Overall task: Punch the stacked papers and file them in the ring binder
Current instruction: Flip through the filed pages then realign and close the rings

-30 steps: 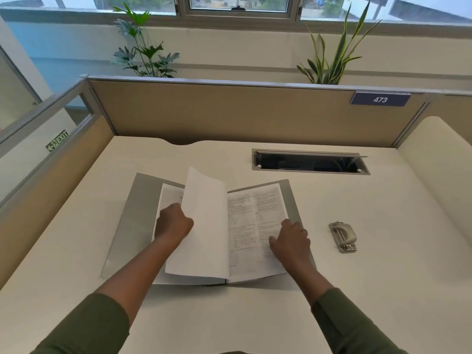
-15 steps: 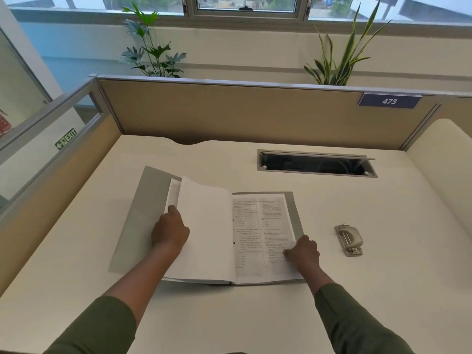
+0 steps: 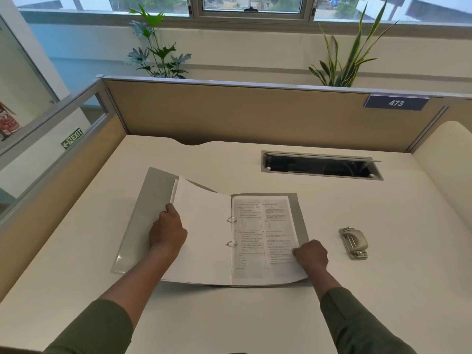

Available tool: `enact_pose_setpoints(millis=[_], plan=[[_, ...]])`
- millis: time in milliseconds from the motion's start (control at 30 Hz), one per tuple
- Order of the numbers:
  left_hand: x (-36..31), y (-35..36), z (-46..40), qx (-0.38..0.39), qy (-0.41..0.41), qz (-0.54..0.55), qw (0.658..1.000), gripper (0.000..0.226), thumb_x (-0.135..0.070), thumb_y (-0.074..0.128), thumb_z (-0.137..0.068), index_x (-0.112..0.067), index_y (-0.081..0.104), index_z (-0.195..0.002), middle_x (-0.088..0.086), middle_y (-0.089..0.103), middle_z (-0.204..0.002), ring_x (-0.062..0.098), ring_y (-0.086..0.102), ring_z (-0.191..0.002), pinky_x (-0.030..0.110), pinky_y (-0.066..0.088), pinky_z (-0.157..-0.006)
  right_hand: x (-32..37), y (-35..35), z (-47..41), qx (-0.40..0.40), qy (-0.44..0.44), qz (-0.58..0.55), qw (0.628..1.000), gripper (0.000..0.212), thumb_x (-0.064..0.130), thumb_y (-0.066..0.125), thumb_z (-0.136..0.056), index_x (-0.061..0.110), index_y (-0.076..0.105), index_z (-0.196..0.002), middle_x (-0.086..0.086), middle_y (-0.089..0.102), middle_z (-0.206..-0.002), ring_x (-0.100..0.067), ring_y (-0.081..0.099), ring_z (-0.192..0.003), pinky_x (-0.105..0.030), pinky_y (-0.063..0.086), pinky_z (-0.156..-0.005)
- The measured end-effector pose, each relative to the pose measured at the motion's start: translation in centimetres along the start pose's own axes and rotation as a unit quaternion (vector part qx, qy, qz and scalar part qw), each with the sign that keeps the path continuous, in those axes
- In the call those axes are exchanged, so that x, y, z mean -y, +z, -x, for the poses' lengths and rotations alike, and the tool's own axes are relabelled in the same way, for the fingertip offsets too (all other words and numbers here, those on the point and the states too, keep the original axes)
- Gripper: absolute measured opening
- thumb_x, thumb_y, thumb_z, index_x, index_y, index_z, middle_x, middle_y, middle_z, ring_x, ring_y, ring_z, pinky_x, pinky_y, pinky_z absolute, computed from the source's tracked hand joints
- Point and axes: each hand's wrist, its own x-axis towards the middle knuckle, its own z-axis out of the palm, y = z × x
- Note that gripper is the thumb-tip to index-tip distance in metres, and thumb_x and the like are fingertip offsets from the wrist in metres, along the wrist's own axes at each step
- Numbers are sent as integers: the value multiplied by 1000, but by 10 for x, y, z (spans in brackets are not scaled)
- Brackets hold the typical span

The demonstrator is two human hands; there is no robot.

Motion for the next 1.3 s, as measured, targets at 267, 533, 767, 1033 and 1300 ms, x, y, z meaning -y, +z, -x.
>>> enact_pose_setpoints(millis=[267,533,767,1033,1300], plan=[[-12,4,-1,-126,53,-132,982,38,-5,68,-58,-10,59,-95,15,58,-96,33,52,-85,37,37,-68,8,-8,10,-49,-20,45,998,10,19,56,-82,13,62,-88,-6,64,-93,-28,58,-80,-32,45,-76],[-50,8,-2,64,142,217,964,7,-21,61,-86,-18,64,-92,1,64,-98,18,62,-88,28,48,-75,42,-7,41,-42,-166,53,984,18,31,53,-86,17,53,-98,4,60,-87,-17,57,-72,-23,36,-52],[-88,-3,-1,194,69,300,932,33,-51,61,-84,-18,62,-87,-1,71,-86,15,70,-80,36,58,-70,86,4,85,21,-361,55,931,13,32,55,-84,19,55,-82,5,64,-79,-14,59,-69,-25,41,-55],[-92,-13,-4,164,-1,295,941,11,-12,65,-74,-5,67,-83,5,71,-91,20,69,-73,39,62,-60,109,24,107,29,-433,56,899,26,50,52,-89,24,54,-86,7,64,-82,-14,61,-74,-27,46,-60],[-62,-8,-11,132,-34,280,950,9,-11,63,-80,-4,64,-86,0,64,-79,21,65,-75,43,61,-70,87,6,68,-15,-338,31,941,37,52,42,-96,18,58,-100,0,68,-95,-14,62,-81,-33,55,-73]])
